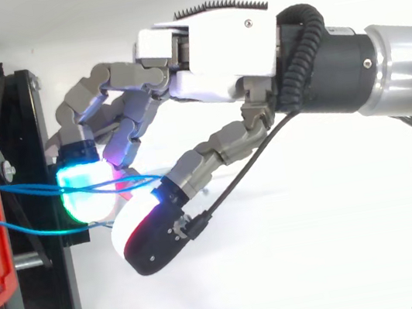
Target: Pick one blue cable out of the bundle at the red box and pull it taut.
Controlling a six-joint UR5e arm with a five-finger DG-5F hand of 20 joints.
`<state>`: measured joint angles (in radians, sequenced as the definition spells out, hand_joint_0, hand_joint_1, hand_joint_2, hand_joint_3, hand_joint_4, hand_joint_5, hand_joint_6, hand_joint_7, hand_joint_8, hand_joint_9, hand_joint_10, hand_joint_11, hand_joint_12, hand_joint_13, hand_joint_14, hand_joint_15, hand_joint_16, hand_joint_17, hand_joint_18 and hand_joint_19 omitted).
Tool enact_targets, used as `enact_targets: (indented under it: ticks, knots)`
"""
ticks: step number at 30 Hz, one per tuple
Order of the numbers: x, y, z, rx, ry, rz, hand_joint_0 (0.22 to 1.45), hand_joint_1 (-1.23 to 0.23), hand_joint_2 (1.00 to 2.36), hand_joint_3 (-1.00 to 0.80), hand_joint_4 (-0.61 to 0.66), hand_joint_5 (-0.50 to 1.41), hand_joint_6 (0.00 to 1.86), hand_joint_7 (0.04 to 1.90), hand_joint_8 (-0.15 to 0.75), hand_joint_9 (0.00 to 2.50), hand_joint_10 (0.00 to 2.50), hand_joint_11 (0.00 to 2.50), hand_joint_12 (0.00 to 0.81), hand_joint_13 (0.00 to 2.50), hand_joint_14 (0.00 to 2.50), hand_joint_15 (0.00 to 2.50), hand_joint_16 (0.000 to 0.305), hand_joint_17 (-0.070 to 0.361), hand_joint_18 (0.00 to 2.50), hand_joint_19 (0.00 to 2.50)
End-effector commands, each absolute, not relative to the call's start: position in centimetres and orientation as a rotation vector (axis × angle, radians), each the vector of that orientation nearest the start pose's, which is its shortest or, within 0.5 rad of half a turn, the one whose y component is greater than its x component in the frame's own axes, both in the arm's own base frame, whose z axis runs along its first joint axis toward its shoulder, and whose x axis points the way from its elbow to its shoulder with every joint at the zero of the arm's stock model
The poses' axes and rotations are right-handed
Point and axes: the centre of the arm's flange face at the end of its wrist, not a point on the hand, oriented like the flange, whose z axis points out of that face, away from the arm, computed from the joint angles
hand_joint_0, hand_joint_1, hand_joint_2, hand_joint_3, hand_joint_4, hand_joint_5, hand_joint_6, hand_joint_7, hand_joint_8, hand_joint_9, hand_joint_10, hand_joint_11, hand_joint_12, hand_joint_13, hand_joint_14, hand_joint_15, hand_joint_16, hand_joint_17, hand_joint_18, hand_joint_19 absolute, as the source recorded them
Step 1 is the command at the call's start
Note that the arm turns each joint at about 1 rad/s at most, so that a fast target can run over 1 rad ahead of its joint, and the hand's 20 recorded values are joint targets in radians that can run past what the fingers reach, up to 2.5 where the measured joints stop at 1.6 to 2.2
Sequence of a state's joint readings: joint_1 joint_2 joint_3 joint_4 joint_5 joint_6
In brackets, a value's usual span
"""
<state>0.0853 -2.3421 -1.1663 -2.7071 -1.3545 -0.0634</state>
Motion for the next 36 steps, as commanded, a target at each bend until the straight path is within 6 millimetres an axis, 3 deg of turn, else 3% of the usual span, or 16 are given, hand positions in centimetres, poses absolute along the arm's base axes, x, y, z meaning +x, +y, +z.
enact_targets:
  ticks: [1, 6, 9, 18, 21, 31, 36]
  knots:
    - [77.63, -8.84, 23.29, 1.186, 1.092, 1.102, 0.44, -0.8, 1.0, -0.5, 0.14, -0.15, 0.92, 0.93, 0.435, 1.08, 0.0, 1.37, 0.494, 0.44, 0.0, 0.07, 0.065, 0.146, 0.49, 0.28]
    - [77.7, -8.83, 23.4, 1.182, 1.089, 1.103, 0.47, -0.51, 1.0, -0.5, 0.12, -0.14, 0.9, 0.95, 0.43, 1.09, 0.0, 1.31, 0.478, 0.42, 0.0, 0.08, 0.062, 0.14, 0.43, 0.33]
    - [77.7, -8.85, 23.4, 1.183, 1.088, 1.102, 0.54, -0.45, 1.0, -0.5, 0.11, -0.14, 0.89, 1.0, 0.396, 1.08, 0.01, 1.29, 0.448, 0.39, 0.0, 0.09, 0.057, 0.128, 0.38, 0.37]
    - [77.62, -8.96, 23.29, 1.186, 1.091, 1.101, 0.59, -0.75, 1.01, -0.23, 0.16, -0.13, 0.91, 1.02, 0.436, 1.09, 0.01, 1.3, 0.455, 0.42, 0.0, 0.05, 0.059, 0.134, 0.44, 0.32]
    - [77.61, -8.84, 23.39, 1.185, 1.093, 1.101, 0.62, -0.83, 1.02, -0.22, 0.15, -0.14, 0.92, 1.05, 0.403, 1.06, 0.01, 1.32, 0.43, 0.41, 0.0, 0.05, 0.054, 0.122, 0.43, 0.3]
    - [77.66, -8.84, 23.35, 1.186, 1.092, 1.102, 0.75, -0.96, 1.0, -0.5, 0.06, -0.15, 0.92, 1.02, 0.39, 1.02, 0.01, 1.35, 0.453, 0.45, 0.0, 0.09, 0.055, 0.125, 0.47, 0.22]
    - [77.67, -8.84, 23.36, 1.185, 1.091, 1.103, 0.67, -0.97, 1.0, -0.5, 0.12, -0.15, 0.92, 0.99, 0.39, 1.02, 0.01, 1.35, 0.457, 0.46, 0.0, 0.11, 0.056, 0.126, 0.47, 0.23]
